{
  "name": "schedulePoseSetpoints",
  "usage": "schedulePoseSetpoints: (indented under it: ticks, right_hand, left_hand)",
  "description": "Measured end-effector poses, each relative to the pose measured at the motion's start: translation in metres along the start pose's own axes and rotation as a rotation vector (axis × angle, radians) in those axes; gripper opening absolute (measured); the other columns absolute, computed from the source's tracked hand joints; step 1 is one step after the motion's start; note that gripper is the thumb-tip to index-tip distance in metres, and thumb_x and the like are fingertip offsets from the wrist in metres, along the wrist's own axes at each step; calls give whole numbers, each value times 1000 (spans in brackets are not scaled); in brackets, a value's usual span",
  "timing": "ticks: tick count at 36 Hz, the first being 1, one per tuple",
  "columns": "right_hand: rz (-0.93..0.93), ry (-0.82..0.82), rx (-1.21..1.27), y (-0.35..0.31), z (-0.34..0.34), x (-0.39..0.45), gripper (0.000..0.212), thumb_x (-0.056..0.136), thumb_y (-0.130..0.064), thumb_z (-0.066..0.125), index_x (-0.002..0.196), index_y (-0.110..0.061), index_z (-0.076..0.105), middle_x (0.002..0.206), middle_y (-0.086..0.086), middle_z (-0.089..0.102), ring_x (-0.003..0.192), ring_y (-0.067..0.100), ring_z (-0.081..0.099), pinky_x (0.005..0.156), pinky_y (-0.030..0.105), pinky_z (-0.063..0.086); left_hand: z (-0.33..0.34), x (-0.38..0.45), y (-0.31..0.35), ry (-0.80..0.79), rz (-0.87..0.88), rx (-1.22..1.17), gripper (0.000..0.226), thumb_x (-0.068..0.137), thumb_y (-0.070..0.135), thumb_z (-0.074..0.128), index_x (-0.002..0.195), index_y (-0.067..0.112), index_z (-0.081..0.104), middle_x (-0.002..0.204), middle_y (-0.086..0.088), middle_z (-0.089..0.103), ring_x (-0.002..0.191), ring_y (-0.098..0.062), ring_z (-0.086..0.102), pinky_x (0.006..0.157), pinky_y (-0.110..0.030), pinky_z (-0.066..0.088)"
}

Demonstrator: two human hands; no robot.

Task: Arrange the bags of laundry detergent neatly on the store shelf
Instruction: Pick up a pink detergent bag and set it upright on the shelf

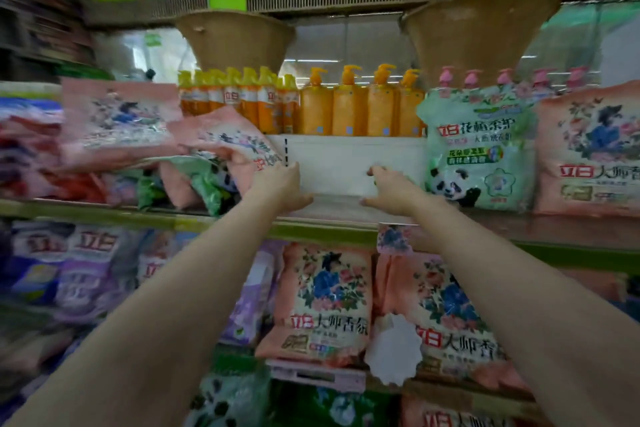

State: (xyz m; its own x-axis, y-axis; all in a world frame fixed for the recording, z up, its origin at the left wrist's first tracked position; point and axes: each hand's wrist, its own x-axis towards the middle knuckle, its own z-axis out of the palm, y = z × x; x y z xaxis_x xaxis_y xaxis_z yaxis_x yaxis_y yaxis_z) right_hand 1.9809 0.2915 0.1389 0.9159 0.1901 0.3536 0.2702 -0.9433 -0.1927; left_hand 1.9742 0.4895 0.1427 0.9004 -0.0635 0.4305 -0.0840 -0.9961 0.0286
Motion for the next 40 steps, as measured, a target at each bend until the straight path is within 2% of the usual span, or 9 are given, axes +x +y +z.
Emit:
schedulePoseSetpoints:
  ticks: [2,6,14,18,23,27,31,36,40]
  right_hand:
    - [-24,0,19,-18,5,-2,64,89,-33,63,138,-5,34,140,19,42,127,34,44,101,37,38]
    - [-85,-11,56,-55,14,-4,64,90,-31,62,140,-4,33,143,18,40,130,33,41,102,36,37]
    - [-185,-29,123,-111,28,-4,63,89,-31,62,139,-3,35,144,16,38,131,32,39,103,34,35]
    - [-225,-52,163,-128,35,1,70,89,-30,63,143,-2,29,148,14,34,134,28,36,104,32,33]
    - [-273,-79,135,-138,39,14,63,94,-28,55,145,-3,27,151,13,29,138,30,29,110,36,27]
    - [-251,-86,190,-139,45,32,66,90,-28,60,144,-5,30,149,16,31,136,33,33,109,38,29]
    - [-284,-64,164,-134,45,54,78,92,-30,59,149,-1,15,155,14,23,141,29,26,110,32,26]
    - [-278,-57,193,-120,47,88,68,90,-27,62,143,-2,27,148,17,34,136,30,34,105,31,31]
    - [-268,-62,234,-107,56,114,65,87,-28,65,139,-4,33,141,17,40,129,32,40,102,34,35]
  left_hand:
    - [-3,-12,-16,18,-31,0,60,85,46,58,129,6,46,134,-16,52,122,-31,51,92,-38,45]
    - [-10,-33,-46,23,-103,-51,75,84,62,50,135,7,44,136,-13,51,121,-30,52,94,-40,46]
    - [-20,-62,-100,-21,-211,58,63,86,47,58,132,8,40,135,-16,46,122,-33,47,91,-41,44]
    - [-21,-64,-115,-19,-269,74,74,85,51,59,140,9,33,140,-18,42,123,-35,48,95,-45,44]
    - [-19,-54,-124,-10,-292,37,72,84,48,59,139,9,34,142,-17,38,124,-34,47,93,-44,46]
    - [-15,-43,-128,-13,-306,51,71,85,49,59,138,9,34,142,-17,37,127,-35,44,95,-46,44]
    - [-11,-21,-131,-7,-300,52,70,84,49,59,137,9,36,141,-17,40,125,-34,45,96,-45,46]
    - [-3,10,-122,6,-305,61,66,86,52,54,131,5,40,136,-19,45,121,-32,49,97,-44,43]
    - [14,31,-109,-27,-326,-50,75,88,51,54,140,2,32,139,-17,45,123,-31,48,91,-39,45]
